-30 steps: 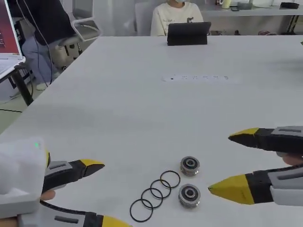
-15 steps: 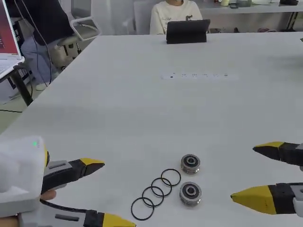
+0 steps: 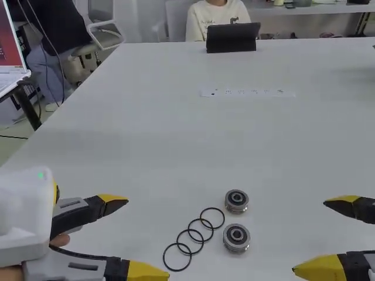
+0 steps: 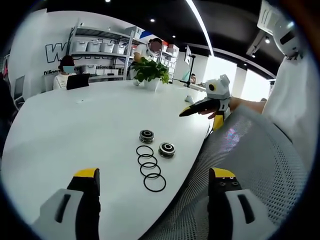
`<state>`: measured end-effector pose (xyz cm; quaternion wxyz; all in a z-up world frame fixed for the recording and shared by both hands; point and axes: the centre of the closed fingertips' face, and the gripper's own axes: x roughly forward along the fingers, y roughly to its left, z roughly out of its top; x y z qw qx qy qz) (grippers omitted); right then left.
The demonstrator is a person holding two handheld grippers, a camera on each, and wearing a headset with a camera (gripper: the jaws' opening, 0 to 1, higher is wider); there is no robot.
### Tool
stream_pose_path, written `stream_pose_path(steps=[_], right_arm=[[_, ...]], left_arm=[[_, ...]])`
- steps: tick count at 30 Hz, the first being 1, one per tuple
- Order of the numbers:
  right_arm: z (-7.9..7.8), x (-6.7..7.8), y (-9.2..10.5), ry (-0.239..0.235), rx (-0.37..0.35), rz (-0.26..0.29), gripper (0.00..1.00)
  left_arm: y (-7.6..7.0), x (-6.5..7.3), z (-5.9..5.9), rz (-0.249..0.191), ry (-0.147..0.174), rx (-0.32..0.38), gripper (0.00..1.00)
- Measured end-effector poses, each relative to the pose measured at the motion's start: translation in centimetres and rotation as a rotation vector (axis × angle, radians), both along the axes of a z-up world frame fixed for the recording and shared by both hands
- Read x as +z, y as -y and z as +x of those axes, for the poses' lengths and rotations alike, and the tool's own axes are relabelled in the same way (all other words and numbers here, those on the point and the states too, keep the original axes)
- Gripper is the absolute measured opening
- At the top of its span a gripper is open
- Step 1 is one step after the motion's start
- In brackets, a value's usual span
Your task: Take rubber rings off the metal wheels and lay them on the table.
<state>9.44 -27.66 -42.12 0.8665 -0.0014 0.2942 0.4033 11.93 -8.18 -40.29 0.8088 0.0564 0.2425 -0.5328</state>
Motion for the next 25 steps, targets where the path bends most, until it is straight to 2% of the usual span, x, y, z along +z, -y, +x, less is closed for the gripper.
stream_pose_path(steps=[6,12,17,22,25], right_arm=[[-0.4,-0.9,0.4,-0.025,-0.012,-0.011,0.97],[-0.8,-1.7,0.7,-0.044,-0.021,-0.032,0.98],[-1.0,-1.8,0.3,-0.050,-0.014,-0.031,0.99],[-0.9,-1.8,0.4,-0.048,-0.029,-0.028,0.99],[-0.9,-1.8,0.5,-0.049,-0.034,-0.027,0.99]], left_arm=[[-0.1,-0.1,0.0,-0.005,-0.015,0.007,0.91],[-0.1,0.0,0.1,-0.013,-0.016,0.020,0.92],[-0.2,-0.2,0.1,-0.009,-0.022,0.022,0.99],[-0.1,-0.5,-0.2,0.005,-0.030,0.008,0.99],[-0.1,-0.4,-0.2,-0.004,-0.035,0.014,0.99]])
